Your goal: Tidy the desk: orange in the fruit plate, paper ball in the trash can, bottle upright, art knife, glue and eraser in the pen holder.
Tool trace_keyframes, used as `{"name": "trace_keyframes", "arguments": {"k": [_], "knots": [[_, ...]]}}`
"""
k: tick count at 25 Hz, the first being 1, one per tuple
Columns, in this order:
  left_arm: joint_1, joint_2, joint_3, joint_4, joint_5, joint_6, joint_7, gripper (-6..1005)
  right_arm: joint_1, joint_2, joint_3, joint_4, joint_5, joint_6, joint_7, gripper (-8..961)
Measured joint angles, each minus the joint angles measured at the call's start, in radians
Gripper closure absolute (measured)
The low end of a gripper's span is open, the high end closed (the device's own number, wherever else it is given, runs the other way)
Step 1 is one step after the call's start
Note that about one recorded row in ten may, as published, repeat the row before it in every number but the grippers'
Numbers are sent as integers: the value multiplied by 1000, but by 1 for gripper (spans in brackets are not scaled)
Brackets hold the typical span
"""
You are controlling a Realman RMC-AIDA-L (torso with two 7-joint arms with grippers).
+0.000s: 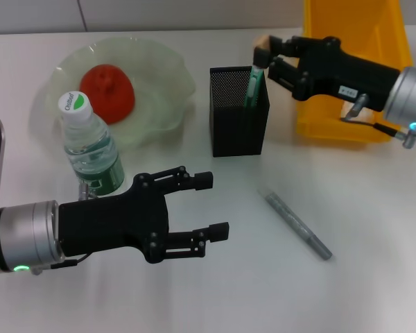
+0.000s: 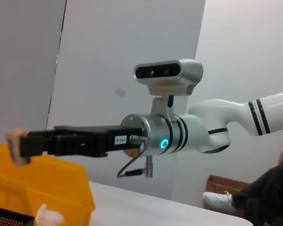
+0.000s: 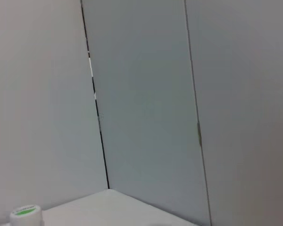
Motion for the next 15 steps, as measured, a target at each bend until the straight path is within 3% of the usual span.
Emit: {"name": "trace_keyframes", "arguments": {"k": [9,15], "knots": [[0,0,0,0,0,-1,0,199,44,-3,-4,65,-5,43,1,685],[-1,0,0,0,1,-3,0,199,66,-4,-67,61,-33,102,4,675]]}}
